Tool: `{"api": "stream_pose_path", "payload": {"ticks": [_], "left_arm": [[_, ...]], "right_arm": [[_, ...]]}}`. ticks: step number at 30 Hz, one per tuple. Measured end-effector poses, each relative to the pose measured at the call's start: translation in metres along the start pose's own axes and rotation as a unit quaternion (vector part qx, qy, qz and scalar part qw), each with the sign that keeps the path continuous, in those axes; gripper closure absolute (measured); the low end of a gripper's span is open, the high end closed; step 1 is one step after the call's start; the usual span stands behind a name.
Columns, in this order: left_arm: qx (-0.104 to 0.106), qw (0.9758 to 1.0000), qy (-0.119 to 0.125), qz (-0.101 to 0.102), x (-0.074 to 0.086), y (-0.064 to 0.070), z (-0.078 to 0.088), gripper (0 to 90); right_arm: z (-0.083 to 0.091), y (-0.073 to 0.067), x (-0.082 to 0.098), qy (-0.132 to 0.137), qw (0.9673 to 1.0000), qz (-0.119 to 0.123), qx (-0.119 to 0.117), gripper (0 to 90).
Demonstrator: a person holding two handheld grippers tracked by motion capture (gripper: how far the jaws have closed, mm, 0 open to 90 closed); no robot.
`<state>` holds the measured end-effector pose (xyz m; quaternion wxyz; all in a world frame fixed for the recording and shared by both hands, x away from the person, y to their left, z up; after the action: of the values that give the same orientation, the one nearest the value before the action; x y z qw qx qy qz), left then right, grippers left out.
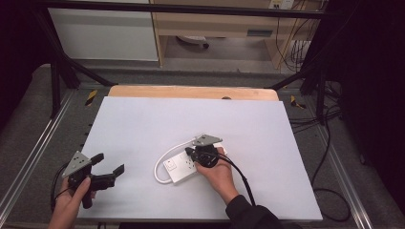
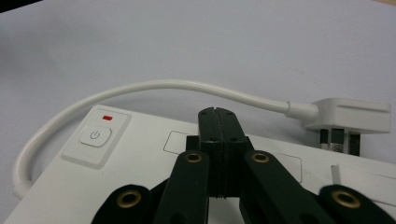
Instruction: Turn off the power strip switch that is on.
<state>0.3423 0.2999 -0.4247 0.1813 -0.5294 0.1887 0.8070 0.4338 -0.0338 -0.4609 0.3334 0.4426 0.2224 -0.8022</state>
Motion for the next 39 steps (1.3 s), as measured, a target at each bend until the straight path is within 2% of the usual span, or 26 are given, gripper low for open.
{"api": "stream_pose_path", "payload": {"ticks": [8, 19, 36, 39], "left_arm": [[0.000, 1.0000, 0.000, 0.000, 0.0000, 0.0000, 0.0000, 5.7], [0.000, 1.0000, 0.000, 0.000, 0.0001, 0.0000, 0.0000, 5.7], [-0.001, 1.0000, 0.001, 0.000, -0.0001, -0.0003, 0.0002, 5.7], [-0.001, 1.0000, 0.001, 0.000, -0.0001, -0.0004, 0.0002, 5.7]], "right_arm": [[0.0002, -0.0006, 0.0011, 0.004, 1.0000, 0.000, 0.003, 90.0], [-0.0010, -0.0015, 0.0021, -0.003, 0.9999, 0.001, 0.011, 90.0], [-0.0007, -0.0013, 0.0021, -0.003, 1.0000, -0.003, 0.009, 90.0], [-0.0002, -0.0021, 0.0018, -0.002, 0.9999, 0.005, 0.010, 90.0]]}}
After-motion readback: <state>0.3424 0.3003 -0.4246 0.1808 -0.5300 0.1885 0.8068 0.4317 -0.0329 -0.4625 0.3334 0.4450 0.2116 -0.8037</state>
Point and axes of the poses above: each handheld gripper's, and its own axes: z roughly backward along the jaws, x roughly out of its underside, y roughly to its right, the point moved 3 cm from there along -z, roughly forward along the jaws, and after that the axes turned 2 degrees about y, right-handed, at the moved point
